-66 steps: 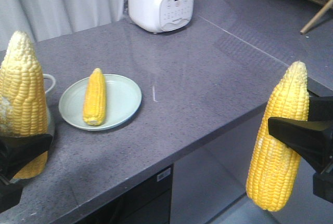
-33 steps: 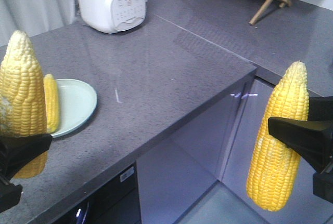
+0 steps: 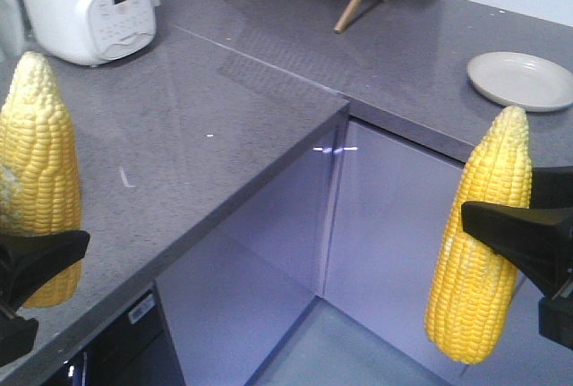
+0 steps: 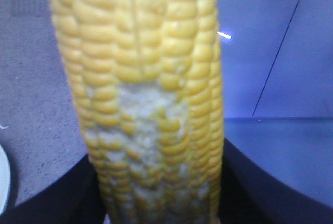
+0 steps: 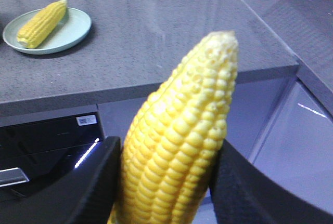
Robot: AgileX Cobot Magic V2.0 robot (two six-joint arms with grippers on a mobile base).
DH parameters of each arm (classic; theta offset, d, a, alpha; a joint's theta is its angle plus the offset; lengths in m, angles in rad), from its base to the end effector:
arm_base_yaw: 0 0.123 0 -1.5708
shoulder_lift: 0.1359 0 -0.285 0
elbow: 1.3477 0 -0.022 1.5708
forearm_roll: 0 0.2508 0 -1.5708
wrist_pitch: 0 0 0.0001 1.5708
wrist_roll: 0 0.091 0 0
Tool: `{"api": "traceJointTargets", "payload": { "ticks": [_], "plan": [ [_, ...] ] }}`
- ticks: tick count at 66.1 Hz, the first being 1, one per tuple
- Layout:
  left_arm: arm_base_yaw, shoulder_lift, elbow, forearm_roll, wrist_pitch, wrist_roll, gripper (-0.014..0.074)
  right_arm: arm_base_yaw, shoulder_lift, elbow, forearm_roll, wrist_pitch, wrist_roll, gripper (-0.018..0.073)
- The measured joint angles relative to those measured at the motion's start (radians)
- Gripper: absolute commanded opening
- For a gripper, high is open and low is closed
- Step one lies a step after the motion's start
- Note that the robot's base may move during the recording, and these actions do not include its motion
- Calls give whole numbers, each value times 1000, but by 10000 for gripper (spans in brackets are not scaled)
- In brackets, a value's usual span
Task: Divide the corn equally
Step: 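Turn the base away from the pot toward the other counter, then drive the base toward the two empty plates holding both cobs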
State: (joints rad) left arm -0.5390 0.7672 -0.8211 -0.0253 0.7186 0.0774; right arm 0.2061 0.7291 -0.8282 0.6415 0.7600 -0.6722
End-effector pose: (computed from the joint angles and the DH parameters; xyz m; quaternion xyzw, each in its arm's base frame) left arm 0.1236 -0.0757 0.3541 0.2625 0.8390 -0.1205 0.4611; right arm 0.1211 0.0637 0.3708 -0.2667 0.7956 0.1871 0.5108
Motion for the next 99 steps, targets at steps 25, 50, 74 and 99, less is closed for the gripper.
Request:
{"api": "traceJointTargets", "payload": {
  "ticks": [25, 50, 74, 99],
  "plan": [
    [0, 0, 0, 0, 0, 0, 303, 0, 0, 0, 0, 0, 0, 204],
    [0, 0, 0, 0, 0, 0, 303, 0, 0, 0, 0, 0, 0, 204],
    [0, 0, 0, 0, 0, 0, 303, 0, 0, 0, 0, 0, 0, 204],
    [0, 0, 0, 0, 0, 0, 303, 0, 0, 0, 0, 0, 0, 204]
  ]
}}
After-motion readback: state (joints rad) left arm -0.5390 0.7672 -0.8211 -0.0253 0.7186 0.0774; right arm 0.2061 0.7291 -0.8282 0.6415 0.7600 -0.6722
